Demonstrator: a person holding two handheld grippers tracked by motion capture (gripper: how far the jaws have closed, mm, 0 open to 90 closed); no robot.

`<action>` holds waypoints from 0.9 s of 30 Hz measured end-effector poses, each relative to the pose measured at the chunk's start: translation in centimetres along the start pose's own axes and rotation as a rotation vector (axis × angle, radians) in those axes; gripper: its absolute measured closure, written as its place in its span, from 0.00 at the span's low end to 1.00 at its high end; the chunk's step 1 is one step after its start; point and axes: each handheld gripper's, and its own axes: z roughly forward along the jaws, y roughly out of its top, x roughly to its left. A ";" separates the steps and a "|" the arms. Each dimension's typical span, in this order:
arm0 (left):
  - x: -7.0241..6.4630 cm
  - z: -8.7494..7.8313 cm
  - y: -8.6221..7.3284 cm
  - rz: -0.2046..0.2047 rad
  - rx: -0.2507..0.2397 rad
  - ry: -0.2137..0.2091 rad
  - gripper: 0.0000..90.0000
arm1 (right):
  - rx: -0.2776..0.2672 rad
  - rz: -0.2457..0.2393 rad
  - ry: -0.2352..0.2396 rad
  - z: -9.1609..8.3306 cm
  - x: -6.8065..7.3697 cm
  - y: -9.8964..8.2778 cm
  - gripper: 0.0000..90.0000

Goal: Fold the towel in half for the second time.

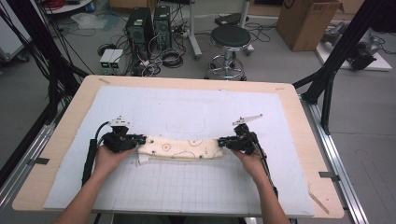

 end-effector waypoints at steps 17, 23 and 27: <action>1.7 0.7 2.4 -0.018 -0.029 0.055 0.89 | -0.024 0.024 -0.041 0.9 -1.4 2.8 0.90; 2.5 1.7 2.3 -0.051 -0.038 0.071 0.89 | -0.027 0.040 -0.061 1.6 -2.1 3.4 0.90; 2.9 2.6 2.1 -0.079 -0.043 0.078 0.89 | -0.020 0.046 -0.078 2.3 -2.8 3.3 0.90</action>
